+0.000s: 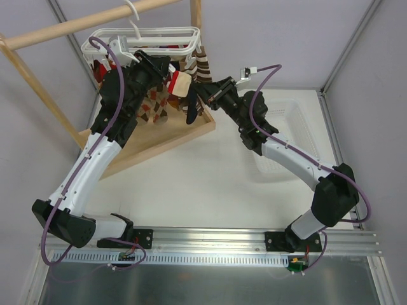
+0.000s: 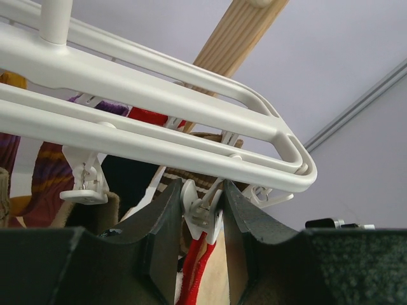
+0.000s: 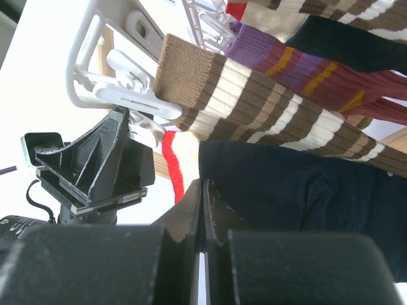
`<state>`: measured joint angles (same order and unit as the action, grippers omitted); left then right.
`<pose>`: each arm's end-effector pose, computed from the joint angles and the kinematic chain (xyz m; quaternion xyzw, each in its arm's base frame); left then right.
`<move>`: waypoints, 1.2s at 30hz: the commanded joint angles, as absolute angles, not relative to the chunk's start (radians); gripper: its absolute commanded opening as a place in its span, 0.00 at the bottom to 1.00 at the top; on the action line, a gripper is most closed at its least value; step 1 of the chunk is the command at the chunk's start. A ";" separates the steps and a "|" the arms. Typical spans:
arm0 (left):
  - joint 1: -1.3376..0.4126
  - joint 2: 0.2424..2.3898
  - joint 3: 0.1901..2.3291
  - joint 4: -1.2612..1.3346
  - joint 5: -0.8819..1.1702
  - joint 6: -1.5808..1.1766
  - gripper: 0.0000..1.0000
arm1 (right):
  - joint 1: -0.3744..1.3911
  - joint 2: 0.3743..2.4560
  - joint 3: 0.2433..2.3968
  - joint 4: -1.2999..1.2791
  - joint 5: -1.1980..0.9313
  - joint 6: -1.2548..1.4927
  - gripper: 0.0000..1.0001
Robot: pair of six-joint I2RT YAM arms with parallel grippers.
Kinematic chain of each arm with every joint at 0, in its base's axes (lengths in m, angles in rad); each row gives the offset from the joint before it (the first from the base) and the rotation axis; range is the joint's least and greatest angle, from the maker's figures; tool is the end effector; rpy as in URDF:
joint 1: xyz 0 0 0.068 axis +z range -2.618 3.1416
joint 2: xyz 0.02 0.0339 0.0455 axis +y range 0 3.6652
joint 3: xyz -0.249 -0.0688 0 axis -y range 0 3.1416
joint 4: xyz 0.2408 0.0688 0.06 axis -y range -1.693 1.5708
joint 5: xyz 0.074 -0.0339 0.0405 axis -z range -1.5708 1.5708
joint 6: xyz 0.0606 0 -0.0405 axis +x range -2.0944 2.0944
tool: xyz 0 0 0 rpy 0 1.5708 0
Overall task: Clip the socks to the hanger
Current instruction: Clamp the sock onto the hanger.
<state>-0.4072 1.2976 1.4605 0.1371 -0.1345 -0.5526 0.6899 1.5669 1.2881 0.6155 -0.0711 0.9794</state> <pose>0.2867 -0.1148 0.4911 -0.0970 0.5867 -0.3354 0.7307 0.3011 0.2540 0.3983 0.0547 0.5764 0.6178 0.5320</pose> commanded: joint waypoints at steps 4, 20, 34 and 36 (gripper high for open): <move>-0.419 1.261 1.457 0.190 -0.160 -0.525 0.00 | 0.695 1.560 1.328 0.721 -0.051 0.983 0.01; -0.428 1.255 1.430 0.213 -0.166 -0.526 0.00 | 0.693 1.580 1.359 0.753 -0.064 1.000 0.01; -0.436 1.227 1.378 0.252 -0.170 -0.581 0.00 | 0.695 1.608 1.368 0.799 -0.058 1.023 0.01; -0.436 1.220 1.367 0.256 -0.176 -0.601 0.00 | 0.698 1.611 1.377 0.804 -0.063 1.013 0.01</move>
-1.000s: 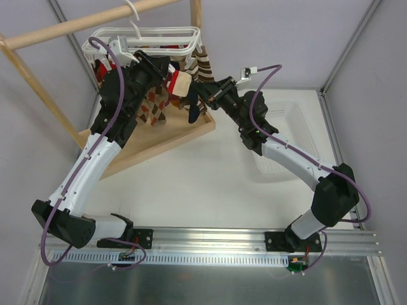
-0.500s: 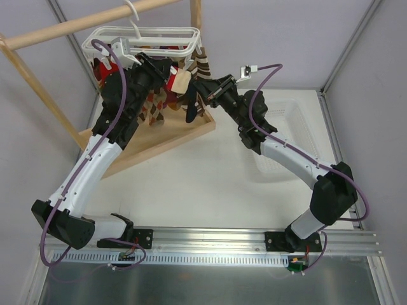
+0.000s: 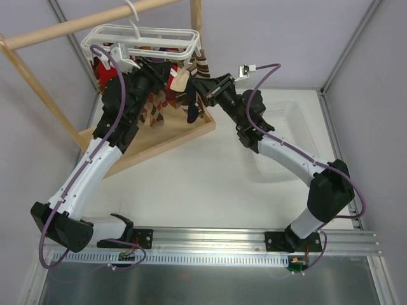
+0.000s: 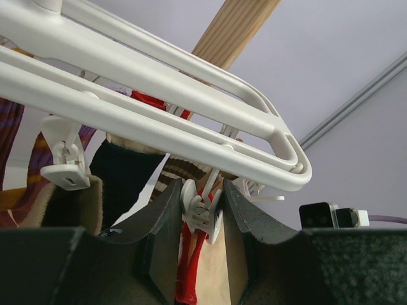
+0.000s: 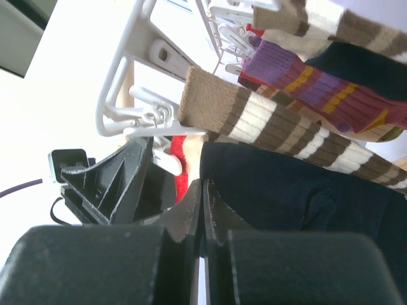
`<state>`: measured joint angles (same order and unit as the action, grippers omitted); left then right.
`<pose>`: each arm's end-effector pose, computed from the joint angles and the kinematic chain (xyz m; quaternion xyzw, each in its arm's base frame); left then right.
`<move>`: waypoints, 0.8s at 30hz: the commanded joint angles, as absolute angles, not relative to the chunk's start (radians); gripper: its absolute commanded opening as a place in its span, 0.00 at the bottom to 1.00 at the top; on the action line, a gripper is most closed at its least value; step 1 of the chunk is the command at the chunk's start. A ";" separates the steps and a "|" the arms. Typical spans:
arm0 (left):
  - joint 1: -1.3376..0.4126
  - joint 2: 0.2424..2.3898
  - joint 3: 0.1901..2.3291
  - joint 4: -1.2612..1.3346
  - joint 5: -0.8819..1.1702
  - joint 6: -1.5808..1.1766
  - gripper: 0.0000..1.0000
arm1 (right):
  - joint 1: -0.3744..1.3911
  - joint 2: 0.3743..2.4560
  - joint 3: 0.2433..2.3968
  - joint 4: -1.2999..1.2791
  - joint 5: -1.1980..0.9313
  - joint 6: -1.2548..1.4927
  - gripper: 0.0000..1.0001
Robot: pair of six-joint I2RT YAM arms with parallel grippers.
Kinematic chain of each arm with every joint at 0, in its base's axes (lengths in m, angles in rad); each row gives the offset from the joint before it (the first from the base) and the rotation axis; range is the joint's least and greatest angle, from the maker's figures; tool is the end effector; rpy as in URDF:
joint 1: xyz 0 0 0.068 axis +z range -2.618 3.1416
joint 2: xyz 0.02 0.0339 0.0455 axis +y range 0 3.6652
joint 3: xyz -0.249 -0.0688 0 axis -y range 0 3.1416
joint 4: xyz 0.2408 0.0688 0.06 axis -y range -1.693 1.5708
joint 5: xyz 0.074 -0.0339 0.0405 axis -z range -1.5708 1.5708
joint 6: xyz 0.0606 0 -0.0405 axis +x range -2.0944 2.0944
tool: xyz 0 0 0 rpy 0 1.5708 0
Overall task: Clip the socks to the hanger
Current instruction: Clamp the sock onto the hanger.
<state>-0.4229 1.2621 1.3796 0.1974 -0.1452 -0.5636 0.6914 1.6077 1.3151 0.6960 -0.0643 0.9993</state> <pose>0.2807 -0.1167 0.4800 -0.0997 0.5804 -0.3446 0.7311 0.3062 0.2585 0.4031 0.0580 0.5484 0.6358 0.5401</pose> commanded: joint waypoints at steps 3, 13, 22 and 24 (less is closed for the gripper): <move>-0.436 1.204 1.350 0.258 -0.175 -0.643 0.00 | 0.704 1.611 1.376 0.796 -0.055 0.986 0.01; -0.437 1.195 1.328 0.265 -0.189 -0.663 0.00 | 0.706 1.595 1.373 0.798 -0.044 0.962 0.01; -0.439 1.204 1.336 0.268 -0.130 -0.612 0.25 | 0.709 1.594 1.376 0.790 -0.049 0.951 0.01; -0.439 1.198 1.333 0.268 -0.138 -0.606 0.35 | 0.710 1.592 1.377 0.787 -0.052 0.946 0.01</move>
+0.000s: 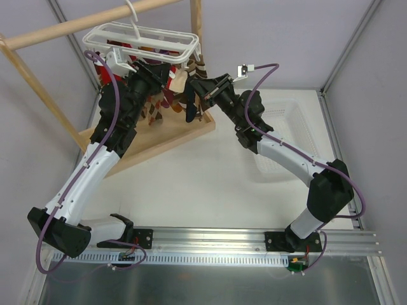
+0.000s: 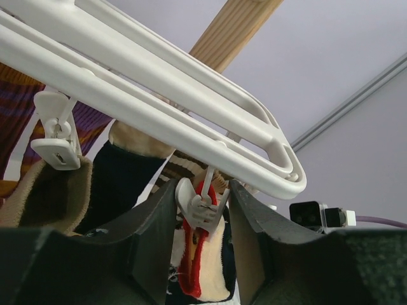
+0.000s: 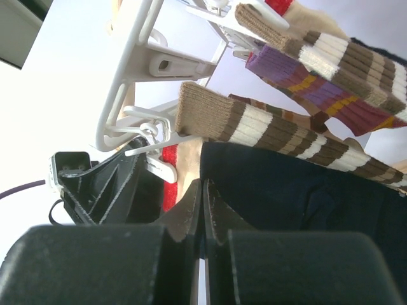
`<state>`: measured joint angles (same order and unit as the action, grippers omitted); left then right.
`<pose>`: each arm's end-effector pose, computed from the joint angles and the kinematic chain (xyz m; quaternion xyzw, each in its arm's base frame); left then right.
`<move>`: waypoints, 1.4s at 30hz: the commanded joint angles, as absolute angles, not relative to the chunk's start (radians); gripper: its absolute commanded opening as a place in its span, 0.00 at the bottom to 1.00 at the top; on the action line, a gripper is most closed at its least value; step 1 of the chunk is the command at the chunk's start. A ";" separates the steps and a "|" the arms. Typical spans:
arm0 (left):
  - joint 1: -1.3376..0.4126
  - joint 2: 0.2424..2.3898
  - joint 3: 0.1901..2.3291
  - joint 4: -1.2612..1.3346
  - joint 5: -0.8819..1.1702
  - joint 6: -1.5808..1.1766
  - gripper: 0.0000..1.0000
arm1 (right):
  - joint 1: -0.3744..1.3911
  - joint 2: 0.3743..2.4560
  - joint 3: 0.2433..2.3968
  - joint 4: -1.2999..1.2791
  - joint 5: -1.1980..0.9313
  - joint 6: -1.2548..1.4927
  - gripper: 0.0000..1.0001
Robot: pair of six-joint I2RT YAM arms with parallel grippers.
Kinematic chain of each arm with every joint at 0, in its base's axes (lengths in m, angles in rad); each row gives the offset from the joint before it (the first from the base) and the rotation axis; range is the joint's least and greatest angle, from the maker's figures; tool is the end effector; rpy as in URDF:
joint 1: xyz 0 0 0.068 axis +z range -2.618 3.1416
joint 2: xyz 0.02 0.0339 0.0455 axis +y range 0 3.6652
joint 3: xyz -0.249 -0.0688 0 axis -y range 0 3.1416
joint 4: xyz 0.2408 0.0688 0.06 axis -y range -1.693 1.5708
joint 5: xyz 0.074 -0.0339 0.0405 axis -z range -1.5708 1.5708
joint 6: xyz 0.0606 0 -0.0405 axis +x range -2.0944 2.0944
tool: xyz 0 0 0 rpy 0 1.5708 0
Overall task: Clip the socks to the hanger
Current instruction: Clamp the sock onto the hanger, then reset both arms
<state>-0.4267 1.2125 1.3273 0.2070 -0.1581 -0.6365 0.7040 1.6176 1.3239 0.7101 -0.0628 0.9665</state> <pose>0.2698 -0.1122 0.4762 -0.1247 0.5730 -0.3702 0.7205 0.3043 0.2634 0.4043 0.0453 0.5442 0.6325 0.5493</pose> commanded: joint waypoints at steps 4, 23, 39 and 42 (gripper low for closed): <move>-0.439 1.189 1.322 0.268 -0.150 -0.604 0.46 | 0.710 1.582 1.367 0.770 -0.048 0.936 0.01; -0.436 1.069 1.358 0.066 -0.163 -0.477 0.91 | 0.710 1.411 1.396 0.260 -0.115 0.520 0.66; -0.407 1.000 1.477 -0.394 -0.040 -0.292 0.99 | 0.568 1.039 1.336 -0.428 0.283 0.015 0.97; -0.407 0.927 1.380 -0.446 0.038 -0.252 0.99 | 0.450 0.883 1.206 -0.408 0.276 0.012 0.97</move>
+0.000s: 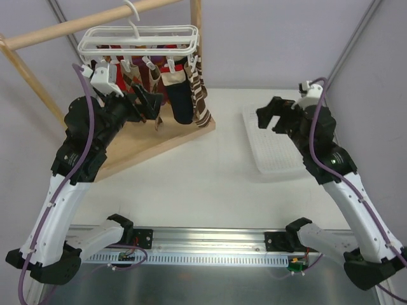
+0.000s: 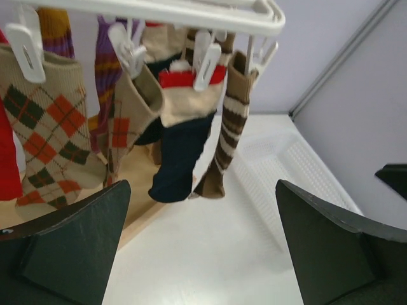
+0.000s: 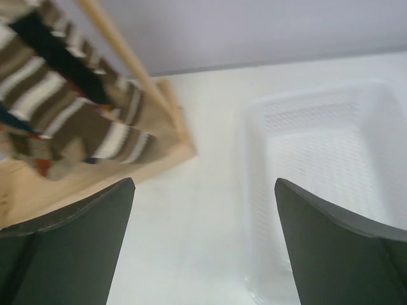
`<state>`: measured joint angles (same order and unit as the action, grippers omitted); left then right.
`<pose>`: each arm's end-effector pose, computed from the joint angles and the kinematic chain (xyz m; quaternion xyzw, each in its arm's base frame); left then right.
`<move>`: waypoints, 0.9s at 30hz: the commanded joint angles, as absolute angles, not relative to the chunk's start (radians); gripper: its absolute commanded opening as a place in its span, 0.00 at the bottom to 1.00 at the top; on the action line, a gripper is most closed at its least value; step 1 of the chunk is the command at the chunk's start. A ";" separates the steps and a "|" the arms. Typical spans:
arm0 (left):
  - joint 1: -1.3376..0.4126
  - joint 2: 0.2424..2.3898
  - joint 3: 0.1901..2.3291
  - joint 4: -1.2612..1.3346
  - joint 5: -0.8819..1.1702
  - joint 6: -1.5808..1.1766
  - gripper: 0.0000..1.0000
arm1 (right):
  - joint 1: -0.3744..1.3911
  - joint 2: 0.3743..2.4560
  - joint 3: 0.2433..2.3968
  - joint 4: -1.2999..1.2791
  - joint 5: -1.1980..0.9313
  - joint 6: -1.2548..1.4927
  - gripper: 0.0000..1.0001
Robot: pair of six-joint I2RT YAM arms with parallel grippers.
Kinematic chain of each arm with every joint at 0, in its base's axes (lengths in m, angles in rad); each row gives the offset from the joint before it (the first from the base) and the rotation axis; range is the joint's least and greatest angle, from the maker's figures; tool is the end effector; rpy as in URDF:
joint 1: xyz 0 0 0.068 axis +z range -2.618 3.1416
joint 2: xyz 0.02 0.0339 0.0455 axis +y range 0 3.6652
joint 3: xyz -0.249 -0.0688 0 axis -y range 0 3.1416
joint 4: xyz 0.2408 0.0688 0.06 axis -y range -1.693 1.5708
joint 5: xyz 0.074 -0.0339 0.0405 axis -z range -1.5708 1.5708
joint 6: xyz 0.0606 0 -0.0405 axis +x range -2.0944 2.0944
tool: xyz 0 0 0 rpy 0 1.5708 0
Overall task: Clip the socks to the hanger
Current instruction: Reset both arms
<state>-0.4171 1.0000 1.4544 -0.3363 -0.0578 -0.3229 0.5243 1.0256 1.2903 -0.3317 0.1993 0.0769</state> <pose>0.1926 -0.0815 0.4985 0.0097 0.6641 -0.2523 0.7037 0.2144 0.1101 0.4384 -0.0950 0.7237 0.1318 0.6707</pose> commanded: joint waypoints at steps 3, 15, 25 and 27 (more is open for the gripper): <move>-0.407 0.810 1.225 -0.445 0.039 -0.239 0.99 | 0.400 0.766 1.096 -0.359 0.299 0.008 0.97; -0.407 0.419 0.804 -0.446 -0.201 -0.448 0.99 | 0.400 0.508 0.849 -0.450 0.396 0.064 0.97; -0.407 0.244 0.611 -0.448 -0.296 -0.670 0.99 | 0.400 0.316 0.623 -0.422 0.420 0.155 0.97; -0.407 0.252 0.612 -0.448 -0.298 -0.669 0.99 | 0.400 0.318 0.620 -0.423 0.437 0.155 0.97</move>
<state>-0.4171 0.2531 0.6121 -0.4679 -0.2539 -0.6155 0.4026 0.3229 0.6247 -0.4553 0.3893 0.1246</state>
